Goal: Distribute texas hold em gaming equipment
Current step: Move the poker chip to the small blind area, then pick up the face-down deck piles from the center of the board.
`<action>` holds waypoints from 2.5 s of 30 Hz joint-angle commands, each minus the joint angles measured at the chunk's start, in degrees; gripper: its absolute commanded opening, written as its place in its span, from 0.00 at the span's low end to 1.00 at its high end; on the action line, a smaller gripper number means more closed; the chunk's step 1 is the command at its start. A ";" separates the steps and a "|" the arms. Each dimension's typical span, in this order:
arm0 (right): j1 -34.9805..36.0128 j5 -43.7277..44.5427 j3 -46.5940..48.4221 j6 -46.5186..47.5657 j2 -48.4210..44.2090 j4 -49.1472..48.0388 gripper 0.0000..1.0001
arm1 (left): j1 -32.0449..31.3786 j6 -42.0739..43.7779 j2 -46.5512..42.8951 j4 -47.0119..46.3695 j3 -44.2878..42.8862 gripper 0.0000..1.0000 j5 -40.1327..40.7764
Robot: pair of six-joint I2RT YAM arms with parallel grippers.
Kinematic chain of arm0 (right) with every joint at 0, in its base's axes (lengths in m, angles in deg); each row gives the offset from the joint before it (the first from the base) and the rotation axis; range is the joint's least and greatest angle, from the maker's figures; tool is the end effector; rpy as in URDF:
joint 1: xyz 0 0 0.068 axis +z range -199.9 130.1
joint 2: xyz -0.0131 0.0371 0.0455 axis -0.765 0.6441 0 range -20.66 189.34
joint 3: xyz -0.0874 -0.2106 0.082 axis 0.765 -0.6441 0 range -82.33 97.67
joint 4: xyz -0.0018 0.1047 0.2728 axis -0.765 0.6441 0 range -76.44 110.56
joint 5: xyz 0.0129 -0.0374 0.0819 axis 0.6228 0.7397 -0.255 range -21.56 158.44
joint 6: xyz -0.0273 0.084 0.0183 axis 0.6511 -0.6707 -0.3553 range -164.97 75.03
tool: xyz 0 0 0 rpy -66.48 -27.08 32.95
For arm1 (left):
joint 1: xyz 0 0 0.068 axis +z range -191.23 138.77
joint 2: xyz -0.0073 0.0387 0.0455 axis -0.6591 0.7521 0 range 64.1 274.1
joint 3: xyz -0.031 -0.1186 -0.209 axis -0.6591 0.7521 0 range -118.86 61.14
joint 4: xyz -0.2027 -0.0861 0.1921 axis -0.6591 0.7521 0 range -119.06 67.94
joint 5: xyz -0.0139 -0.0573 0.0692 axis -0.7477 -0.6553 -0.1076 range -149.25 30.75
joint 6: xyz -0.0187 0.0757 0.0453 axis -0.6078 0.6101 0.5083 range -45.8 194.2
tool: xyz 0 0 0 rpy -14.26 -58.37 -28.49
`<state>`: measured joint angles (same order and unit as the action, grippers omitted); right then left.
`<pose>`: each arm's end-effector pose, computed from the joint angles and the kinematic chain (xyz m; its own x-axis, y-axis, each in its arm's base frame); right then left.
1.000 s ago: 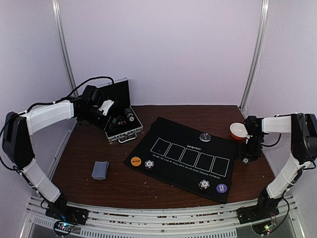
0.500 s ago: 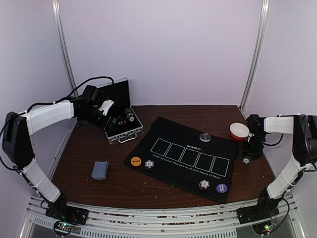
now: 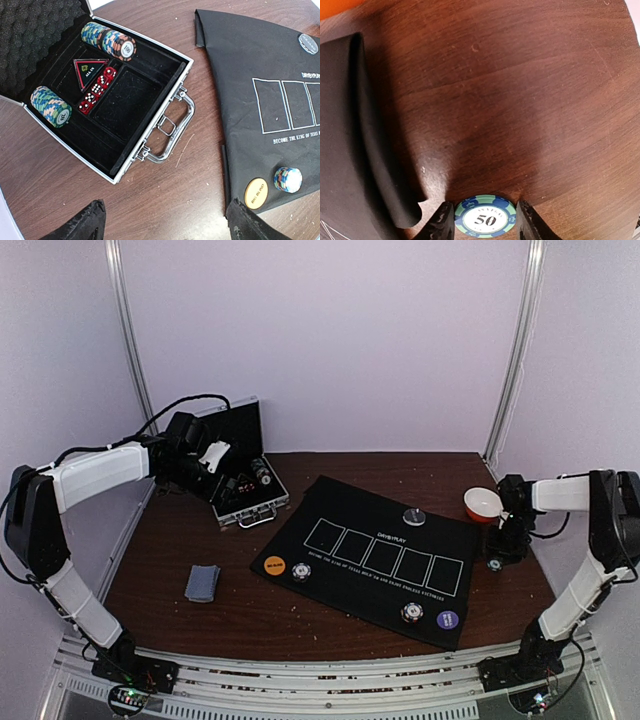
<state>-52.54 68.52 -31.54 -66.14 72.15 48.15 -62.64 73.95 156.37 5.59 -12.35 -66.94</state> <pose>0.3132 -0.0145 0.0539 -0.8895 0.4024 -0.2165 0.3941 0.9154 0.0823 0.3713 -0.1571 0.1895 -0.7496 0.2894 -0.5953 0.4327 0.8948 -0.1100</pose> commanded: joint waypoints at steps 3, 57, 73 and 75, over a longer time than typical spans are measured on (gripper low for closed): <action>0.84 0.37 -4.06 -0.39 -0.73 6.12 0.40 | 0.51 1.04 -1.96 -0.38 -0.07 0.87 -0.73; 35.01 5.29 1.70 -21.38 -15.78 26.99 0.42 | 1.46 1.18 -3.24 -0.28 -0.25 0.87 -4.10; 34.85 -11.48 23.51 -12.00 -10.19 -13.38 0.55 | 1.46 1.05 -4.03 -1.12 -0.02 0.87 -2.86; 34.95 -12.72 22.74 -12.16 -10.63 -20.71 0.55 | 1.46 0.70 -4.19 -1.85 0.25 0.87 -1.95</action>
<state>-17.57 60.23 -9.18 -79.06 61.44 44.87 -61.79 74.34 153.77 5.66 -12.35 -70.24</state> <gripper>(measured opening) 0.547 0.873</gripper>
